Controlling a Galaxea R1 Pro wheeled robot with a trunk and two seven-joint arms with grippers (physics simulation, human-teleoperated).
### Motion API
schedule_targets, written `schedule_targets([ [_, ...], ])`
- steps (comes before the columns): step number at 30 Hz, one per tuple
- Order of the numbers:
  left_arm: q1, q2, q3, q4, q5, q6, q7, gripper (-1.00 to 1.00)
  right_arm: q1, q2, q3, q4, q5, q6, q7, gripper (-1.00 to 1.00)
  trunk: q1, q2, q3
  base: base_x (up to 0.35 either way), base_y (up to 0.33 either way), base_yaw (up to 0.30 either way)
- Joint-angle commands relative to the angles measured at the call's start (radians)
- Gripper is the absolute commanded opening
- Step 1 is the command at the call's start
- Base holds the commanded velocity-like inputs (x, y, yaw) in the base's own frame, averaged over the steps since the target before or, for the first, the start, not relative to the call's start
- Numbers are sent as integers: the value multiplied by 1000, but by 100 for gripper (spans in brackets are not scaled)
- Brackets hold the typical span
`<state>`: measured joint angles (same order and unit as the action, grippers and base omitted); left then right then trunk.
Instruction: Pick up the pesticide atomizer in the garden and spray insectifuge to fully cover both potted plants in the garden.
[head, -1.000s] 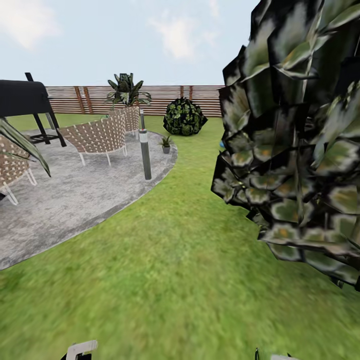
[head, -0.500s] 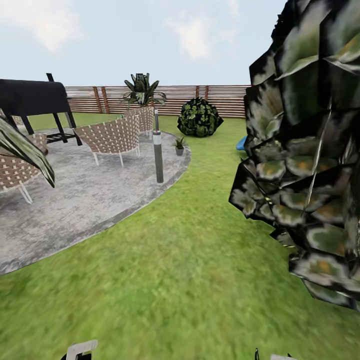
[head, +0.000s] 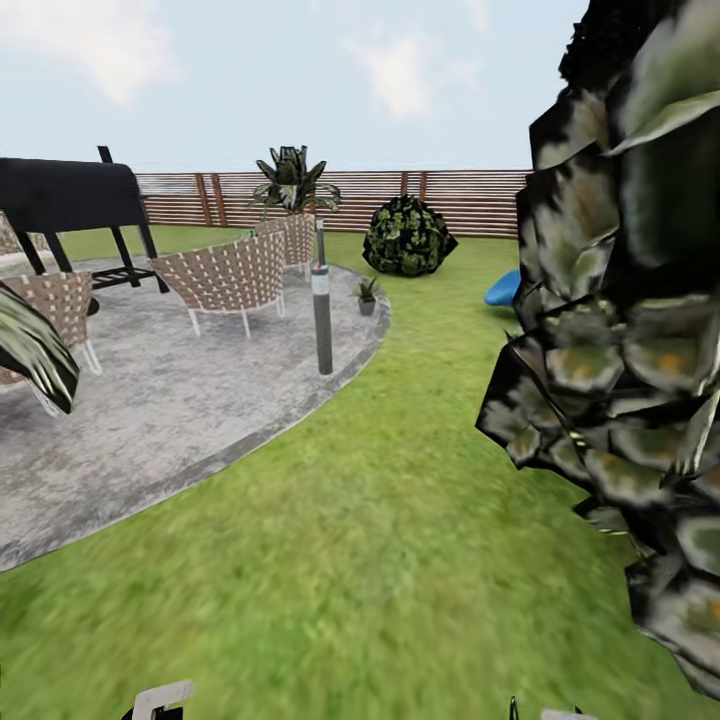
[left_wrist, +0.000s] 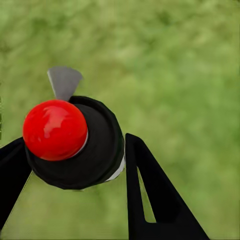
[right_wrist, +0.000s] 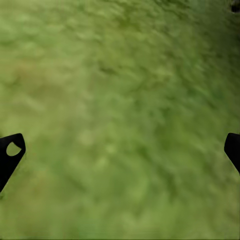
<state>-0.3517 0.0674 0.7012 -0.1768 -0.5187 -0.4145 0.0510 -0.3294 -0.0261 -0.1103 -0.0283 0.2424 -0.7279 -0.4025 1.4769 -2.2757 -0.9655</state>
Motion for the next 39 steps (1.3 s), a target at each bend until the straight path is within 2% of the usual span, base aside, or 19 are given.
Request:
schedule_targets([
  [1,-1,0,4,2,-11,-4,6,-100,0,0,-8,1,11,-2,-4,100,0,0,-1,341,0,250],
  [13,-1,0,4,2,-11,-4,6,-100,0,0,-8,1,11,-2,-4,100,0,0,-1,341,0,245],
  [39,-1,0,4,2,-11,-5,6,-100,0,0,-8,1,11,-2,-4,100,0,0,-1,341,0,5],
])
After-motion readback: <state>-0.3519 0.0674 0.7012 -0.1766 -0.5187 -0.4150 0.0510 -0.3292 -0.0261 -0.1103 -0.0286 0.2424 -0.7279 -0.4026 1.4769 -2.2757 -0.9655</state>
